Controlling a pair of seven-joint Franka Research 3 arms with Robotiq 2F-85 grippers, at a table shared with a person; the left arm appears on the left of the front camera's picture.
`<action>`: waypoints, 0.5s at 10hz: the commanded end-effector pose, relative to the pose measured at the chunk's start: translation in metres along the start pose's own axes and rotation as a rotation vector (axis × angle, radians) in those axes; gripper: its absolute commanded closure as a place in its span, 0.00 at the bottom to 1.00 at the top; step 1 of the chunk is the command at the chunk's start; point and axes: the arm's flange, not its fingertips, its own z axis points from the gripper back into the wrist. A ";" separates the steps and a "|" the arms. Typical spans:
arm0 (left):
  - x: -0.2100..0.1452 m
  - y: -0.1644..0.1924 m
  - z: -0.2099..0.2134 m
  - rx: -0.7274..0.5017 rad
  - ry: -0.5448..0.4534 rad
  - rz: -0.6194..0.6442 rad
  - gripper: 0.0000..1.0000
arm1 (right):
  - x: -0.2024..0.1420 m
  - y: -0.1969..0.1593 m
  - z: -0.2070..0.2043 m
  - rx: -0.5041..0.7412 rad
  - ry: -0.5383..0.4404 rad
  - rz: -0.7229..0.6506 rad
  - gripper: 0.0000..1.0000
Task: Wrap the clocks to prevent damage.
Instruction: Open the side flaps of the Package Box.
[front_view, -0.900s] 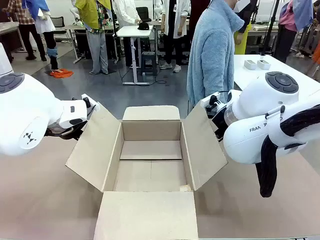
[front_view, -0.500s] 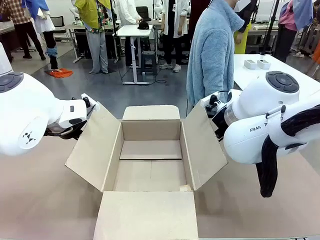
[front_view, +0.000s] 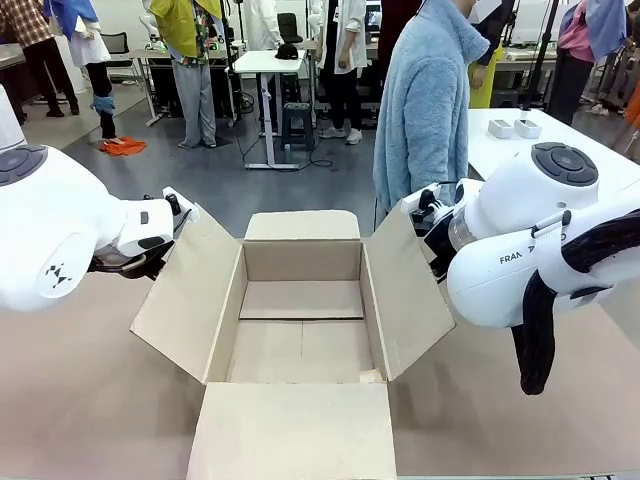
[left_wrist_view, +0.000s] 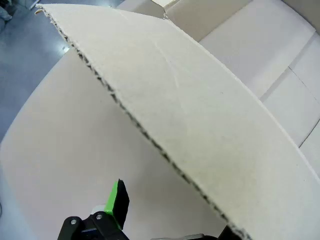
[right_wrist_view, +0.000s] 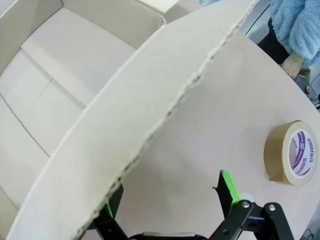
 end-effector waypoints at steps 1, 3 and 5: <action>0.000 0.000 0.000 0.000 0.000 0.000 0.00 | 0.000 0.000 0.000 0.000 0.000 0.000 0.00; 0.000 0.000 0.000 0.000 0.000 0.000 0.00 | 0.000 0.000 0.000 0.000 0.000 0.000 0.00; 0.000 0.000 0.000 0.000 0.000 0.000 0.00 | 0.000 0.000 0.000 0.000 0.000 0.000 0.00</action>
